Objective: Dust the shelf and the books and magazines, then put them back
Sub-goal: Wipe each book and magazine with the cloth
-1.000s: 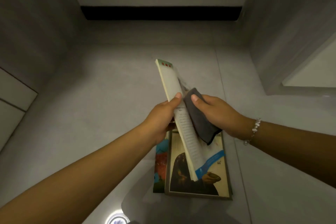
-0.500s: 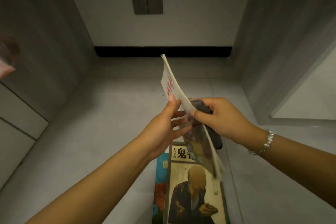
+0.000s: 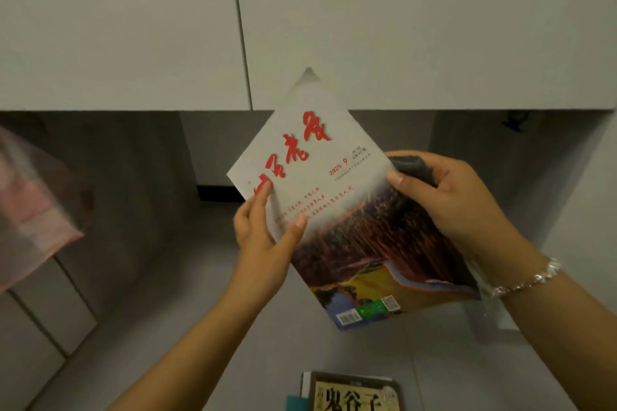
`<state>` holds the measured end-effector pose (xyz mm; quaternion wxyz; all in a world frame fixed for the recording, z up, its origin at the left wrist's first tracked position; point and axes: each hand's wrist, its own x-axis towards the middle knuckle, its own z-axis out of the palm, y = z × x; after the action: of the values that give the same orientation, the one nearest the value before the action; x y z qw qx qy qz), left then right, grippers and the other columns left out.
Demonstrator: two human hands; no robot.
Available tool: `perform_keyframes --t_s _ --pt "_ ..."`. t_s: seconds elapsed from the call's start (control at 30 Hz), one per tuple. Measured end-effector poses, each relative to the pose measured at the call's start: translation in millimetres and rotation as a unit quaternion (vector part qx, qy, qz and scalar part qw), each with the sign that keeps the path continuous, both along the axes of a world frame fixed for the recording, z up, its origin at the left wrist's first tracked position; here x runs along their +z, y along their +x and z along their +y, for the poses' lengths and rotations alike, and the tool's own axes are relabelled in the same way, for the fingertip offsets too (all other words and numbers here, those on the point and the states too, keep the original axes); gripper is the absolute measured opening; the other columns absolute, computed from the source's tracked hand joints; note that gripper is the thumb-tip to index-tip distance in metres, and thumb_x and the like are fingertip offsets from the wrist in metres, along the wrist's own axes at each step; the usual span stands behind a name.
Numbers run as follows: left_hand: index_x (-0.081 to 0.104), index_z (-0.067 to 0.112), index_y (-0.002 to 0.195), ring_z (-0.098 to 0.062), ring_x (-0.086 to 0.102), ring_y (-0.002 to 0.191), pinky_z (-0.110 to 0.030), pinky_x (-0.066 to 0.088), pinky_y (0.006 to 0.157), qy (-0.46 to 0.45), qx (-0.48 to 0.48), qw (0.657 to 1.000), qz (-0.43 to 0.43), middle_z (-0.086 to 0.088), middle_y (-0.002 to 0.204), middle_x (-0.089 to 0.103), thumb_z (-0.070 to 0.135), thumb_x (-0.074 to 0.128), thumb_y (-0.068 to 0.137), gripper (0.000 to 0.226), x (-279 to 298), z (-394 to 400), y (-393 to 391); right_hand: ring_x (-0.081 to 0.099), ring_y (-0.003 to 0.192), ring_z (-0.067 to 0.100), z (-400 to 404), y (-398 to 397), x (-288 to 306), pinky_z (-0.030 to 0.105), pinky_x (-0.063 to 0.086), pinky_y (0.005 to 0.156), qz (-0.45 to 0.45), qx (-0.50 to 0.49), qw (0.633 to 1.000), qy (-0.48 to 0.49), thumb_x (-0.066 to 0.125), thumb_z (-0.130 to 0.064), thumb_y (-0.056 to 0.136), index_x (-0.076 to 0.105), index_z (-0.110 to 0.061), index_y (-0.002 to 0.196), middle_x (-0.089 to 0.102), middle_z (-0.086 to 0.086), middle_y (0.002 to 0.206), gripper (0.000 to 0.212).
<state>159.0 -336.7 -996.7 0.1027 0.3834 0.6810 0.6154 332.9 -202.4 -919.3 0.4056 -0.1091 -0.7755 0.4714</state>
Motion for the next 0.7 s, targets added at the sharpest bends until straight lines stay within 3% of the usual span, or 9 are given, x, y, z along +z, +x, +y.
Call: perform_keyframes --t_s 0.03,0.1,0.13,0.23,0.33,0.43,0.5,0.6,0.7 --pt "0.022 0.050 0.138 -0.016 0.031 0.134 -0.036 0.045 0.104 0.011 0.009 1.000 0.002 0.016 0.145 0.014 0.040 0.061 0.083 0.068 8.4 1.3 -1.2 0.068 0.091 0.006 -0.6 0.3 8.8 0.015 0.050 0.074 0.023 -0.004 1.000 0.000 0.056 -0.002 0.090 0.069 -0.016 0.101 0.074 -0.008 0.095 0.022" --pt "0.017 0.043 0.145 -0.011 0.034 0.129 -0.017 0.049 0.091 0.040 0.023 0.999 0.005 0.014 0.145 0.013 0.035 0.063 0.084 0.077 25.6 4.7 -4.8 0.068 0.086 0.003 -1.9 -0.9 25.2 0.014 0.050 0.072 0.073 -0.012 0.997 -0.009 0.056 0.000 0.090 0.068 -0.019 0.097 0.073 -0.012 0.087 0.024" --pt "0.015 0.040 0.147 -0.010 0.036 0.127 -0.015 0.048 0.090 0.055 0.025 0.998 0.007 0.011 0.147 0.016 0.033 0.064 0.084 0.080 35.2 6.5 -5.5 0.068 0.085 0.003 -2.3 -1.7 32.8 0.014 0.050 0.072 0.098 -0.017 0.995 -0.018 0.055 0.000 0.090 0.068 -0.021 0.096 0.073 -0.014 0.085 0.025" --pt "0.012 0.034 0.149 -0.006 0.051 0.119 -0.032 0.049 0.095 0.125 -0.001 0.992 -0.029 0.006 0.137 0.044 0.028 0.065 0.086 0.083 63.0 13.7 -6.3 0.068 0.090 0.008 -1.3 -2.2 55.3 0.019 0.052 0.075 0.166 -0.034 0.985 -0.041 0.056 -0.001 0.090 0.068 -0.022 0.095 0.074 -0.011 0.088 0.025" --pt "0.031 0.022 0.145 -0.008 0.060 0.111 -0.028 0.053 0.089 0.169 -0.024 0.983 -0.065 0.004 0.125 0.060 0.019 0.062 0.088 0.065 86.5 18.9 -8.2 0.069 0.092 0.013 1.3 0.6 78.0 0.023 0.055 0.079 0.230 -0.060 0.969 -0.062 0.055 -0.002 0.090 0.068 -0.022 0.095 0.074 -0.007 0.088 0.024" --pt "0.058 0.019 0.119 -0.016 0.067 0.099 -0.038 0.055 0.085 0.169 -0.051 0.984 -0.040 0.003 0.101 0.071 0.031 0.062 0.080 0.041 101.8 20.8 -9.7 0.069 0.090 0.013 4.8 4.1 101.4 0.021 0.055 0.074 0.281 -0.071 0.953 -0.085 0.055 -0.004 0.091 0.066 -0.019 0.098 0.072 -0.003 0.092 0.020" --pt "0.061 0.018 0.109 -0.020 0.069 0.090 -0.036 0.054 0.077 0.166 -0.070 0.983 -0.020 0.003 0.087 0.071 0.032 0.059 0.079 0.034 109.9 20.5 -8.8 0.069 0.087 0.012 8.3 5.6 117.8 0.020 0.054 0.071 0.308 -0.071 0.943 -0.105 0.054 -0.004 0.092 0.066 -0.017 0.097 0.072 -0.002 0.090 0.018" --pt "0.059 0.011 0.103 -0.026 0.069 0.075 -0.035 0.056 0.058 0.176 -0.106 0.979 -0.003 -0.003 0.084 0.069 0.027 0.054 0.082 0.026 129.7 21.4 -5.6 0.070 0.083 0.016 16.6 6.5 143.2 0.024 0.056 0.069 0.339 -0.064 0.928 -0.139 0.056 -0.005 0.091 0.067 -0.013 0.097 0.073 -0.001 0.084 0.015" --pt "0.055 0.010 0.099 -0.018 0.063 0.054 -0.026 0.047 0.037 0.203 -0.087 0.975 0.030 -0.002 0.072 0.067 0.020 0.050 0.089 0.015 159.6 28.6 -8.5 0.070 0.087 0.019 27.0 6.7 166.6 0.029 0.058 0.073 0.336 -0.066 0.928 -0.150 0.056 -0.008 0.092 0.066 -0.012 0.101 0.073 0.004 0.093 0.014"
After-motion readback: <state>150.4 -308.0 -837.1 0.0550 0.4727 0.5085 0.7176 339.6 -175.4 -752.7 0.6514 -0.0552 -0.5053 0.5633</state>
